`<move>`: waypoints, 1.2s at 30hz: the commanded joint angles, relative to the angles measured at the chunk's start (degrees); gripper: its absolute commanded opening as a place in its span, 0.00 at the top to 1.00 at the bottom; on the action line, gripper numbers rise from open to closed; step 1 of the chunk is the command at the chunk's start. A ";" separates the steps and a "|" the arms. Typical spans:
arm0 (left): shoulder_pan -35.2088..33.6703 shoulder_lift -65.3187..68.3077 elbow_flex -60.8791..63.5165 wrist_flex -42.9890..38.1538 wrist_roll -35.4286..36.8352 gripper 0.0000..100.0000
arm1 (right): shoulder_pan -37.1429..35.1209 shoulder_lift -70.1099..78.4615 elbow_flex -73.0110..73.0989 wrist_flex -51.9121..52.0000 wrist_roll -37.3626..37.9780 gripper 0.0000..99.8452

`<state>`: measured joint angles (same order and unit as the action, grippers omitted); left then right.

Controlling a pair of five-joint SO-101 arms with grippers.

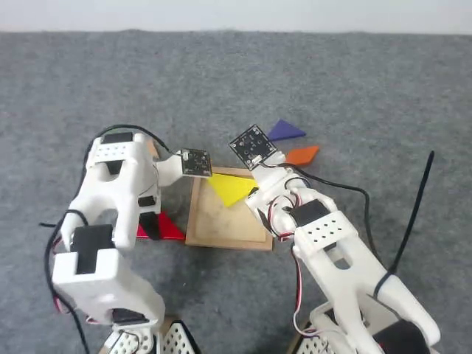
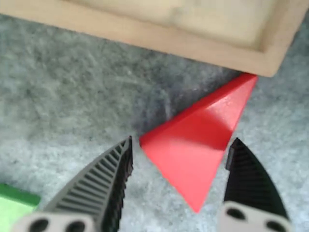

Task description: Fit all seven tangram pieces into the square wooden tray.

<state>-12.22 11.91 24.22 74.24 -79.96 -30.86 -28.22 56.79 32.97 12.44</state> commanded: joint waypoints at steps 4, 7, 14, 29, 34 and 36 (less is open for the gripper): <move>0.35 0.18 -2.68 1.67 1.76 0.70 | 0.04 -3.03 -1.32 -0.92 0.62 0.96; 0.35 0.26 -2.68 2.73 1.85 0.70 | 0.04 -3.03 -1.32 -0.92 0.62 0.96; 0.26 0.26 -2.24 4.66 1.49 0.70 | 0.04 -3.03 -1.32 -0.92 0.62 0.96; 0.26 0.62 1.27 8.00 2.99 0.70 | 0.04 -3.03 -1.32 -0.84 0.62 0.96; -0.35 1.14 -0.22 8.09 3.60 0.70 | 0.04 -3.03 -1.32 -0.75 0.62 0.96; -0.70 1.14 -0.40 7.91 3.87 0.70 | 0.04 -3.03 -1.32 -0.66 0.62 0.96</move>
<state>-12.13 13.32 25.36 81.27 -76.97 -30.86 -28.22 56.79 32.97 12.44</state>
